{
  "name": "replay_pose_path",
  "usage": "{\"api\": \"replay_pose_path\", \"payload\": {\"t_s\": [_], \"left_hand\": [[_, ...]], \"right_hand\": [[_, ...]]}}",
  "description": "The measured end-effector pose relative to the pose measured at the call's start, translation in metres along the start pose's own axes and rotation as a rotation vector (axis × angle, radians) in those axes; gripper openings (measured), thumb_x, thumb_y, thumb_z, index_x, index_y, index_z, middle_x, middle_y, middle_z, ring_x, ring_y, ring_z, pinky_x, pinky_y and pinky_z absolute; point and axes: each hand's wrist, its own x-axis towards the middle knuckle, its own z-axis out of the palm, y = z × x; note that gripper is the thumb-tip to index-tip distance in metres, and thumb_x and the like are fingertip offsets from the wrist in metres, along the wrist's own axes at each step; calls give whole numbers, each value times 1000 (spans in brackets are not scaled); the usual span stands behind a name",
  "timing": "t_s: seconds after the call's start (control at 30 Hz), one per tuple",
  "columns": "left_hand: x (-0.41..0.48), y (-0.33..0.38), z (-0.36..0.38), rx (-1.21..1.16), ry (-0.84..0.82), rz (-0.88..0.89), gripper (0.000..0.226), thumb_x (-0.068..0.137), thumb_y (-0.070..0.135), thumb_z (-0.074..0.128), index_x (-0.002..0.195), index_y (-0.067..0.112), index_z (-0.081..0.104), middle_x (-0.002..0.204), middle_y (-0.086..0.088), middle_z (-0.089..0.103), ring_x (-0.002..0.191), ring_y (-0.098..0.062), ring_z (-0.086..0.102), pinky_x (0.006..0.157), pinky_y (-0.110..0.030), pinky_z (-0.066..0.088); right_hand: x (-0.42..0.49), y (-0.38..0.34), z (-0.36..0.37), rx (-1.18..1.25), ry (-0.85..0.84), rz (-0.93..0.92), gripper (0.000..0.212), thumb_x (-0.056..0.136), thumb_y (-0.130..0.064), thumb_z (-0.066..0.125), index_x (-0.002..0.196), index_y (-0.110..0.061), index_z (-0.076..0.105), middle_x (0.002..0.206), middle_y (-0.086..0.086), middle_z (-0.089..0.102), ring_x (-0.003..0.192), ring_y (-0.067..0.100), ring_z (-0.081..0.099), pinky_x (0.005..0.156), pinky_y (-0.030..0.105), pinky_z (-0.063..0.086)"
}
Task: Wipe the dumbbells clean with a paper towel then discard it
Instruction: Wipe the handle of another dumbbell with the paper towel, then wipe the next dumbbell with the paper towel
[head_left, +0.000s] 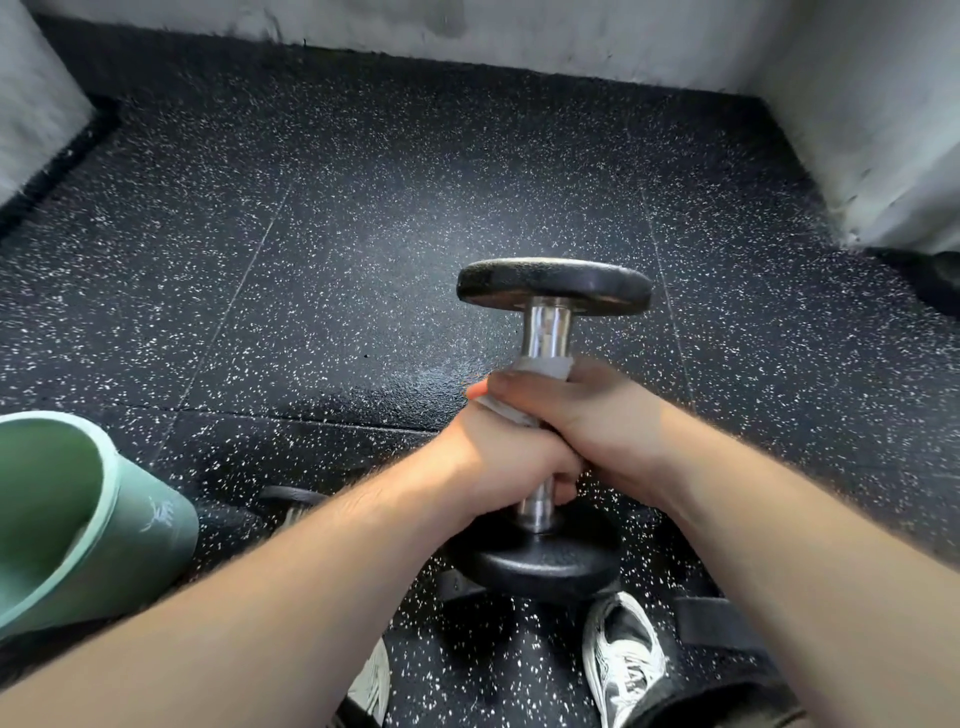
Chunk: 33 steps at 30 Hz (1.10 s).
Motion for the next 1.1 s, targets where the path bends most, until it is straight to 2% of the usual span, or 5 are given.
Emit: {"api": "replay_pose_path", "payload": {"t_s": [0.2,0.4,0.63,1.0,1.1], "left_hand": [[14,-10,-3,70,169,101,23,81,1,56,66,13,69,54,0,67,50,-8,63,53,-24,52],[19,-22,-7,81,211,-14,2,72,11,71,72,11,69,63,-9,70,58,-21,65,65,-40,59],[52,-68,-16,-64,305,-324,41,87,12,76,119,5,53,98,-12,70,76,-22,71,60,-29,61],[83,-162,-33,149,326,-715,37,97,8,59,130,-6,51,76,-10,57,61,-19,58,61,-31,56],[98,-186,-38,264,343,-779,42,97,11,59,134,-8,49,95,-15,61,77,-25,62,63,-31,55]], "right_hand": [[4,0,9,-378,143,9,63,73,-72,58,105,-17,62,91,6,70,84,26,68,74,41,55],[-6,-6,-7,-665,285,68,28,102,-46,46,88,-24,55,82,-4,61,74,19,59,56,26,38],[-6,-11,-19,-899,131,95,35,104,-44,44,95,-20,68,94,2,71,79,20,62,53,26,37],[-1,-6,-33,-953,-92,24,16,97,-26,47,101,-24,63,93,0,71,87,23,67,75,34,56],[1,-5,-42,-922,-77,-5,18,98,-31,46,108,-25,60,97,-3,70,90,20,65,76,34,53]]}}
